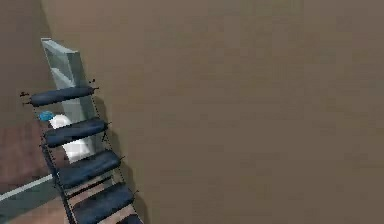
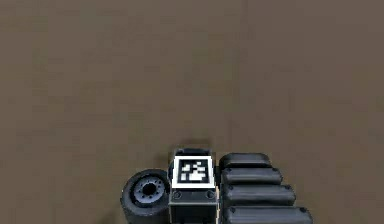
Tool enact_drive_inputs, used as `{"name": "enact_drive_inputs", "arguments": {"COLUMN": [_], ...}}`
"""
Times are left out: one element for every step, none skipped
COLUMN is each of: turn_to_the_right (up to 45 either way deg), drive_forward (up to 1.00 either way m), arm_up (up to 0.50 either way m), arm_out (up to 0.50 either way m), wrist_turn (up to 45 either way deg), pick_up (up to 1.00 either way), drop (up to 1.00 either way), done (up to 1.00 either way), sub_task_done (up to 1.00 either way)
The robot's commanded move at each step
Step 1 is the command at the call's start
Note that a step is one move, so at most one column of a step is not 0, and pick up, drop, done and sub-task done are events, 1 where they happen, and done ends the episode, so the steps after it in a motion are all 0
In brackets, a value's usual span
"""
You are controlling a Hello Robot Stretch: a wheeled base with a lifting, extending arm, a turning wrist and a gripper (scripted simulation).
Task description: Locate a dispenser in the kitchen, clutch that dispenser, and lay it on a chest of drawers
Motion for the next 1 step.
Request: {"name": "enact_drive_inputs", "arguments": {"turn_to_the_right": [-45.0], "drive_forward": [0.00], "arm_up": [0.00], "arm_out": [0.00], "wrist_turn": [0.0], "pick_up": [0.00], "drop": [0.00], "done": [0.00], "sub_task_done": [0.00]}}
